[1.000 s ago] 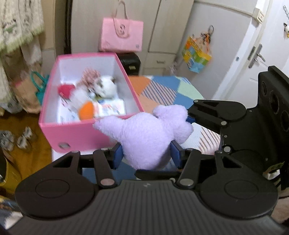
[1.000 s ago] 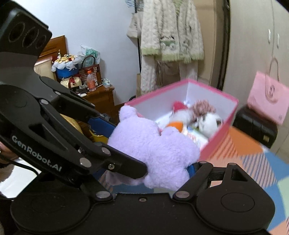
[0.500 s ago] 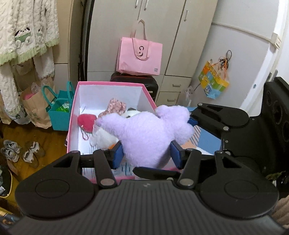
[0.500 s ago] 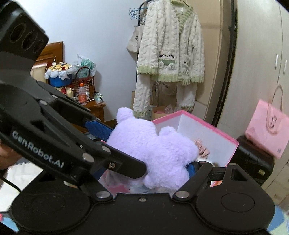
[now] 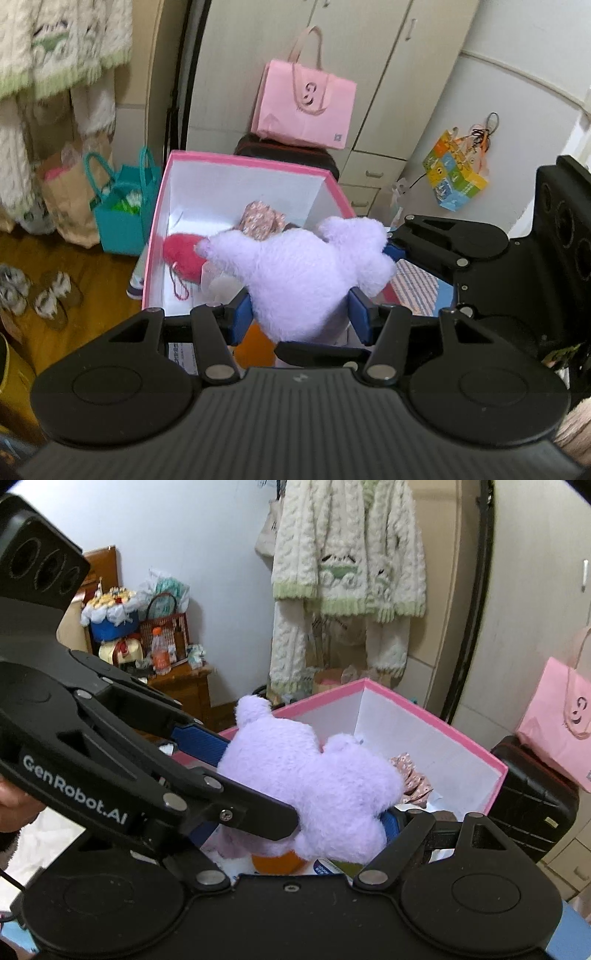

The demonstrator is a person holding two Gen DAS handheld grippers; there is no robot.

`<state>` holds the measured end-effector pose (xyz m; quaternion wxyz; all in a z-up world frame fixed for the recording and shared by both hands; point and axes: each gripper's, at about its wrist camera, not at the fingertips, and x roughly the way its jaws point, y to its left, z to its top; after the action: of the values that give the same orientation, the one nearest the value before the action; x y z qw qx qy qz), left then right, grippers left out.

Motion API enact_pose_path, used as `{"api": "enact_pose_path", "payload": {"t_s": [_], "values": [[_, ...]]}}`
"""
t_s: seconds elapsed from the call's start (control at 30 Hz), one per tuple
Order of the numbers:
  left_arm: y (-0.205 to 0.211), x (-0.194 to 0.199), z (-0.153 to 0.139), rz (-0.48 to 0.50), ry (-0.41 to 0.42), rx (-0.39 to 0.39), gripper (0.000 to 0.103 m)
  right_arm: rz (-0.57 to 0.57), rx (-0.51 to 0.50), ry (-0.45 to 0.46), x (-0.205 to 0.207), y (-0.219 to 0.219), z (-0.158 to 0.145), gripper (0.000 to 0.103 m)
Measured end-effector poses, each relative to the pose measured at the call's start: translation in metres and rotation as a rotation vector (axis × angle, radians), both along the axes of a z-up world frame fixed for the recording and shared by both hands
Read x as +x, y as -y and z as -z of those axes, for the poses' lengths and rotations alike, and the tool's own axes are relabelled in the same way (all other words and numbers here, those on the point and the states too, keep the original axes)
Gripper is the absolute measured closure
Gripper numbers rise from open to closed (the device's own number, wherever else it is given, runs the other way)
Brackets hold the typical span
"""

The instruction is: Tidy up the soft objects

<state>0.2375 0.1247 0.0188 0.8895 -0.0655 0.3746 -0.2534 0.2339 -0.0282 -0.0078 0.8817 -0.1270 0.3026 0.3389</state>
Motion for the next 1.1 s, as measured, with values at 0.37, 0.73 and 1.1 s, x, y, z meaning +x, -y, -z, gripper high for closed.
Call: {"api": "enact_pose_path", "payload": {"t_s": [0.37, 0.73, 1.1], "values": [[0.000, 0.031, 0.029, -0.089, -0.060, 0.032, 0.051, 0.004, -0.081, -0.052, 0.021, -0.005, 0.017, 0.011], [0.004, -0.003, 0.010, -0.133, 0.075, 0.123, 0.042, 0.090, 0.048, 0.001, -0.024, 0.039, 0.002, 0.010], [0.013, -0.068, -0.008, -0.136, 0.175, 0.113, 0.040, 0.215, 0.155, 0.134, -0.097, 0.069, -0.015, 0.010]]}}
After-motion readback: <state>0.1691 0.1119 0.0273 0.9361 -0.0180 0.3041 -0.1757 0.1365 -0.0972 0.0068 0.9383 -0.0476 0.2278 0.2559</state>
